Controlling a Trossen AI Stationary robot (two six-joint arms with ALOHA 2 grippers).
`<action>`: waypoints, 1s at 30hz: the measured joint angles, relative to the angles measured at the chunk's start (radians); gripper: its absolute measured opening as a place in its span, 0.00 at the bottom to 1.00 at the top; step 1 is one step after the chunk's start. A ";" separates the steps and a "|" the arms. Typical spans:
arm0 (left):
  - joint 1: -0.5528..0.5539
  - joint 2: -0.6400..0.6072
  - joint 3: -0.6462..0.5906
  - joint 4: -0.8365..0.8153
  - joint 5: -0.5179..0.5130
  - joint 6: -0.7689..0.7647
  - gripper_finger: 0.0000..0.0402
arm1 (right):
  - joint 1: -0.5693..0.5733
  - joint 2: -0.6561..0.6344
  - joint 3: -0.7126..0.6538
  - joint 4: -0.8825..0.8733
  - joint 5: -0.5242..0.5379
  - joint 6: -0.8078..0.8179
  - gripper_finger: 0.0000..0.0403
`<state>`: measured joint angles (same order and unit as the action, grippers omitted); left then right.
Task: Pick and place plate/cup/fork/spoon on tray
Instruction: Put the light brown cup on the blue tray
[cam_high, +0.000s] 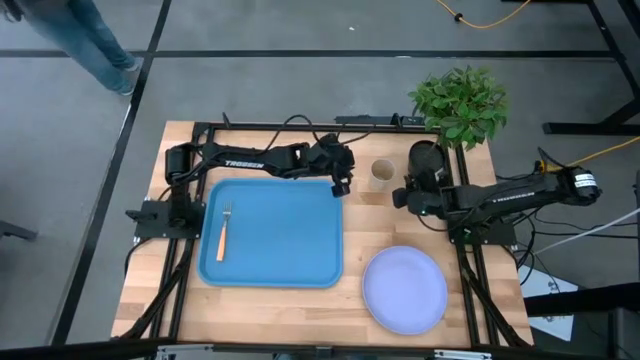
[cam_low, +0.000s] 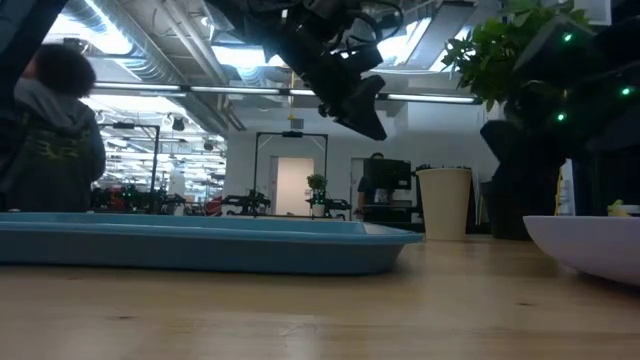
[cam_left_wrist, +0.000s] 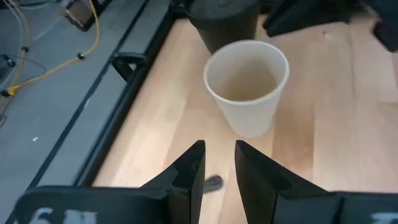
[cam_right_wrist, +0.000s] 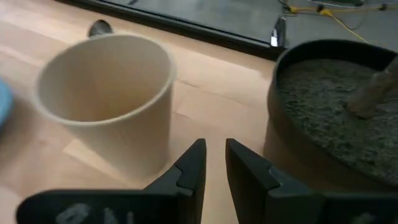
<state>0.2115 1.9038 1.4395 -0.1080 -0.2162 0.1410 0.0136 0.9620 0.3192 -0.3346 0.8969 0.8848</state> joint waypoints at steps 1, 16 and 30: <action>-0.004 0.000 0.000 -0.009 0.000 0.000 0.20 | -0.010 0.010 -0.002 0.009 0.000 -0.001 0.17; -0.016 0.000 0.000 -0.014 -0.003 0.000 0.20 | -0.109 0.106 -0.002 0.306 -0.233 -0.288 0.17; -0.016 0.000 0.000 -0.016 -0.004 -0.001 0.20 | -0.109 0.106 -0.002 0.308 -0.244 -0.288 0.17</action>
<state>0.1959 1.9038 1.4395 -0.1237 -0.2198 0.1398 -0.0956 1.0683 0.3172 -0.0266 0.6533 0.5964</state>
